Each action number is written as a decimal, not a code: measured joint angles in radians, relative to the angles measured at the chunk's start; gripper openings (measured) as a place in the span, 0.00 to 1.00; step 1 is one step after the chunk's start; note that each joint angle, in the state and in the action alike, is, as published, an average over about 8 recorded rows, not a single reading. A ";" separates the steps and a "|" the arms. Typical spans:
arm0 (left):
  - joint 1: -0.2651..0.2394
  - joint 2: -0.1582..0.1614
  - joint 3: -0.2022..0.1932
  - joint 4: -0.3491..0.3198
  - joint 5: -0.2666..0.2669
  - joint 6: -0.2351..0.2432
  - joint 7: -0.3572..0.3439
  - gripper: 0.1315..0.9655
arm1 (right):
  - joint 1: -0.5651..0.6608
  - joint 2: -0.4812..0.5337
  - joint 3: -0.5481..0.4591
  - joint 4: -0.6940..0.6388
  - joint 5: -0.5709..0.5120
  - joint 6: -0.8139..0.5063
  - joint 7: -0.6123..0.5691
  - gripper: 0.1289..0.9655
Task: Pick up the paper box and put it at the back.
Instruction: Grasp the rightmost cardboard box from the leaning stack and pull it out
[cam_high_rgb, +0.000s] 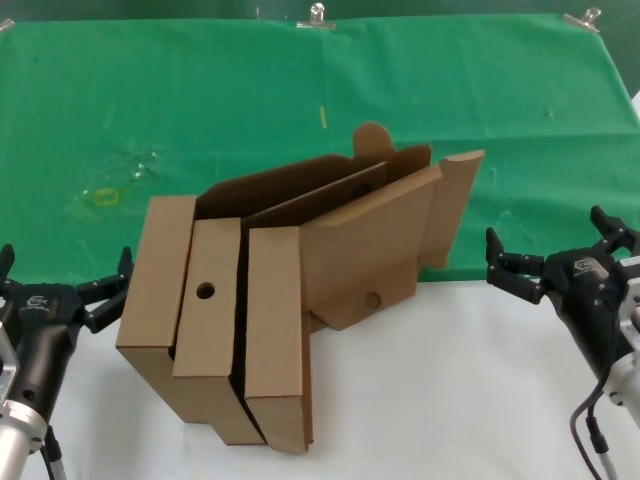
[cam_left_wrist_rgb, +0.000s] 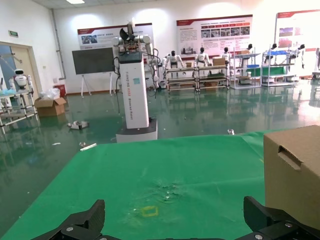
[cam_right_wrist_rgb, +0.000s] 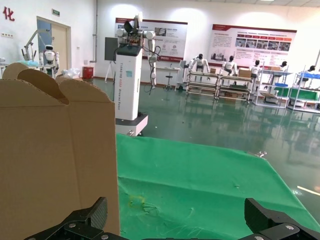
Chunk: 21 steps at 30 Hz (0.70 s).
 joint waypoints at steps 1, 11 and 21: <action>0.000 0.000 0.000 0.000 0.000 0.000 0.000 1.00 | 0.000 0.000 0.000 0.000 0.000 0.000 0.000 1.00; 0.000 0.000 0.000 0.000 0.000 0.000 0.000 1.00 | -0.001 0.002 0.002 -0.002 -0.003 -0.007 -0.006 1.00; 0.000 0.000 0.000 0.000 0.000 0.000 0.000 0.99 | -0.045 0.108 -0.105 -0.024 -0.029 -0.140 -0.032 1.00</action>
